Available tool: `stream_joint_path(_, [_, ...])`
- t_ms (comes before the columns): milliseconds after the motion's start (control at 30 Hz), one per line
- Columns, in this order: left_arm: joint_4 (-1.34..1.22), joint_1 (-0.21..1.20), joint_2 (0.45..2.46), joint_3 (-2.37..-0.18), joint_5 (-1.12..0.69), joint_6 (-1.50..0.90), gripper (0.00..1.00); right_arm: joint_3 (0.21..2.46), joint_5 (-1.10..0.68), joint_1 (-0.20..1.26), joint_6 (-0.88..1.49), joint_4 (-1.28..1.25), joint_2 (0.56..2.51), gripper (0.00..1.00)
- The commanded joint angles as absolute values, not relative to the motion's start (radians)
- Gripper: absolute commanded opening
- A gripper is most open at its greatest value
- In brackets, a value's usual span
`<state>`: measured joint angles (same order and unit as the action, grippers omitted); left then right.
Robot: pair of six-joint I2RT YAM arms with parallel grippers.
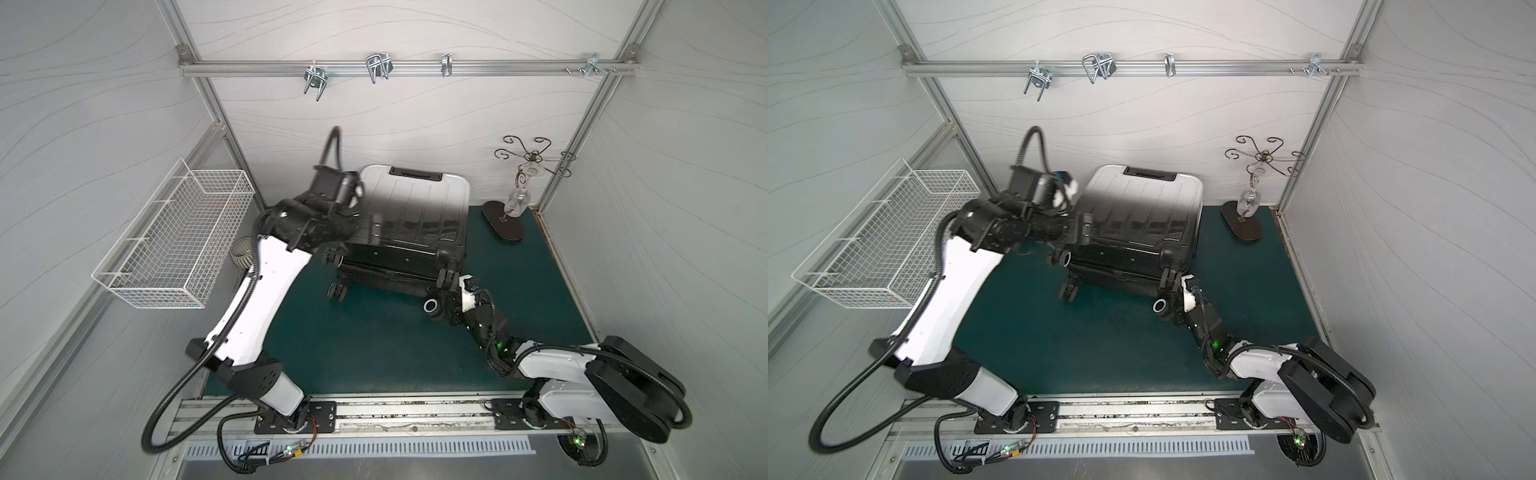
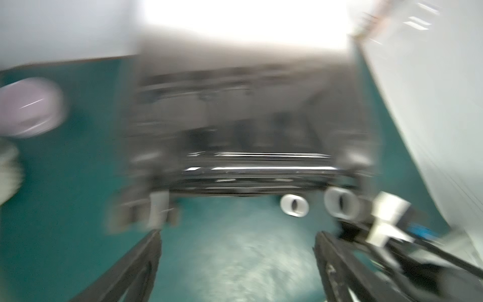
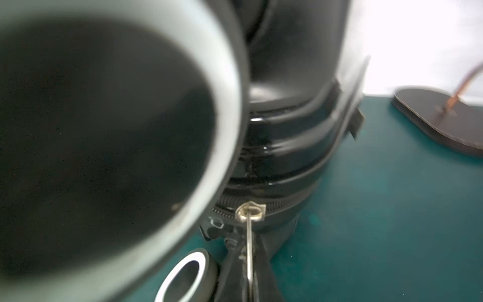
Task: Close the suitcase zippers
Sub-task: Zip the zipper on the suitcase.
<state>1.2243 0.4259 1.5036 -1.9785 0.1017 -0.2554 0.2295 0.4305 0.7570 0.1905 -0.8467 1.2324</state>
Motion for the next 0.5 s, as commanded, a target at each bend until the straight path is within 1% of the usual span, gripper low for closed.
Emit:
stream_joint_path(0, [1.149, 0.284, 1.43, -1.783, 0.126, -0.227, 0.98, 0.275, 0.355, 0.64, 0.276, -0.794, 1.146, 0.0])
stream_joint_path(67, [1.092, 0.239, 1.402, -1.685, 0.071, -0.206, 0.99, 0.291, 0.309, 0.591, 0.276, -0.755, 1.126, 0.0])
stream_joint_path(133, [1.057, 0.23, 1.417, -1.629, 0.001, -0.192, 0.99, 0.301, 0.278, 0.568, 0.276, -0.734, 1.121, 0.0])
stream_joint_path(233, [0.979, 0.231, 1.434, -1.569, -0.25, -0.229, 0.99, 0.302, 0.259, 0.563, 0.287, -0.729, 1.131, 0.0])
stream_joint_path(267, [0.943, 0.237, 1.434, -1.536, -0.284, -0.241, 0.99, 0.302, 0.259, 0.563, 0.29, -0.731, 1.134, 0.0])
stream_joint_path(400, [0.897, 0.249, 1.454, -1.461, -0.263, -0.263, 0.99, 0.302, 0.258, 0.563, 0.276, -0.726, 1.135, 0.0])
stream_joint_path(467, [0.854, 0.28, 1.474, -1.431, -0.256, -0.299, 0.97, 0.304, 0.258, 0.563, 0.276, -0.725, 1.14, 0.0])
